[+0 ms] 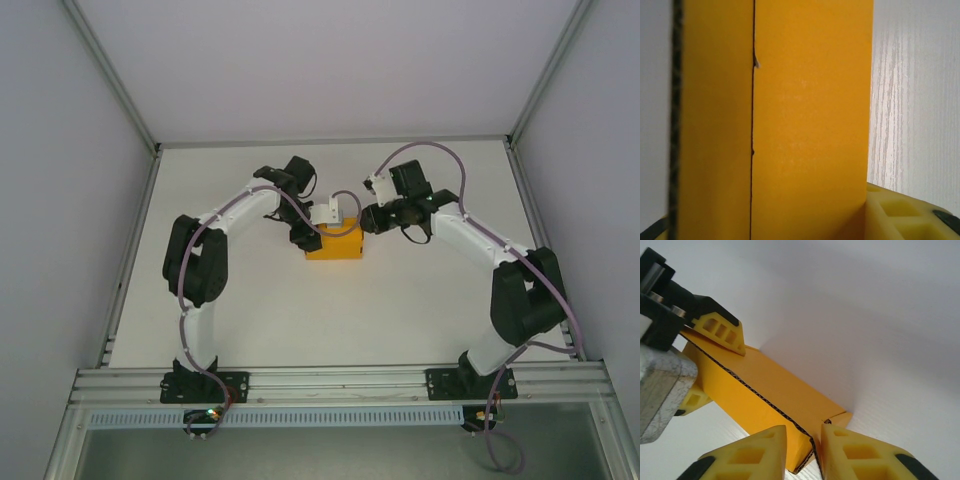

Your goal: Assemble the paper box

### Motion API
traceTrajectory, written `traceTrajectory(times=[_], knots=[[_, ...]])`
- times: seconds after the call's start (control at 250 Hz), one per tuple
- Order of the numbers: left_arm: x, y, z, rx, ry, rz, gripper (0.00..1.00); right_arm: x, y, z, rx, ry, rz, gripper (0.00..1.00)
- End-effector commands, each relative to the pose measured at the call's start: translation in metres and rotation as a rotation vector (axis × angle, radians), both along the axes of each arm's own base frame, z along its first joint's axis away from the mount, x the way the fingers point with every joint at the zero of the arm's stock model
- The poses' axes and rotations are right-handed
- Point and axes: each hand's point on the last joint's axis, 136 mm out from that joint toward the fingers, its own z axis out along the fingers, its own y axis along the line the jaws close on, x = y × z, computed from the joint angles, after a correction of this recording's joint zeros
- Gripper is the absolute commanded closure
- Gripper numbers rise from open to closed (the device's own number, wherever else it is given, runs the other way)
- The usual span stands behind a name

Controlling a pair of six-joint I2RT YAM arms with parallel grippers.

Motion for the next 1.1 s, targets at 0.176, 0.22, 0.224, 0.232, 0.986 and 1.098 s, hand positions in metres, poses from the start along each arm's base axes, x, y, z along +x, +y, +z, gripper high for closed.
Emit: traceTrajectory(times=[0.176, 0.22, 0.224, 0.232, 0.986, 1.098], knots=[[0.001, -0.001, 0.003, 0.000, -0.011, 0.038, 0.54, -0.008, -0.001, -0.013, -0.091, 0.061, -0.011, 0.74], [0.000, -0.001, 0.003, -0.003, -0.013, 0.035, 0.54, -0.008, -0.005, -0.015, -0.114, 0.059, -0.029, 0.73], [0.000, -0.001, 0.003, -0.003, -0.014, 0.034, 0.54, -0.008, -0.006, -0.015, -0.115, 0.060, -0.030, 0.73], [0.000, -0.001, 0.004, -0.003, -0.015, 0.034, 0.54, -0.008, -0.006, -0.015, -0.117, 0.059, -0.032, 0.74], [0.004, -0.009, -0.003, 0.005, -0.038, 0.063, 0.50, -0.012, 0.022, -0.025, 0.057, 0.078, -0.292, 1.00], [0.005, -0.010, -0.002, 0.003, -0.040, 0.072, 0.48, -0.016, 0.012, -0.051, -0.065, 0.015, -0.312, 1.00]])
